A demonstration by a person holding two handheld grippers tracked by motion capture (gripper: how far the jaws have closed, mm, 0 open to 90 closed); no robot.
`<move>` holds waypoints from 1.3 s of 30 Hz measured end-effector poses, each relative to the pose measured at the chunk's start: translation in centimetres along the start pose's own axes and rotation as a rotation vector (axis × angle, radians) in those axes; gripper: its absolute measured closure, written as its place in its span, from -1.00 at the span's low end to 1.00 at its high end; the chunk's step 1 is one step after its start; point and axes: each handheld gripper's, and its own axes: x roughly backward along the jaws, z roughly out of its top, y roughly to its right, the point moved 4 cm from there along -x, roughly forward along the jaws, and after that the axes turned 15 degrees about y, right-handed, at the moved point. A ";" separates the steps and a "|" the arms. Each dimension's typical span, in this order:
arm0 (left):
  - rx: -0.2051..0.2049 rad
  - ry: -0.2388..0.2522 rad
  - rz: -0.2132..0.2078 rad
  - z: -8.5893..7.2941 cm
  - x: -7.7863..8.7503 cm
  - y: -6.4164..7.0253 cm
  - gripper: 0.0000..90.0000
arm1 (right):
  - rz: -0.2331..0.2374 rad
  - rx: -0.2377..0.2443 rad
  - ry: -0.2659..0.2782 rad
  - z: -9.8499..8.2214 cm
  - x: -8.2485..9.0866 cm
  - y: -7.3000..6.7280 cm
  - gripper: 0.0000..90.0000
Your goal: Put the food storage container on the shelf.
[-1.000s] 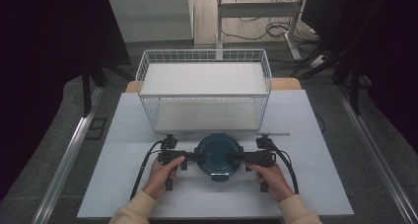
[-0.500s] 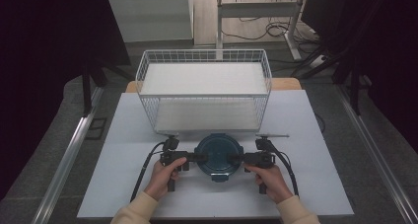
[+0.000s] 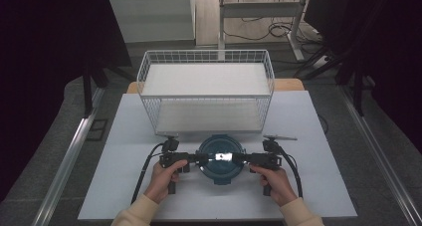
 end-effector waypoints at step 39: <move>-0.149 0.102 -0.050 1.1 3.0 3.6 0.04 | 0.083 0.139 0.118 0.7 2.4 -3.4 -0.08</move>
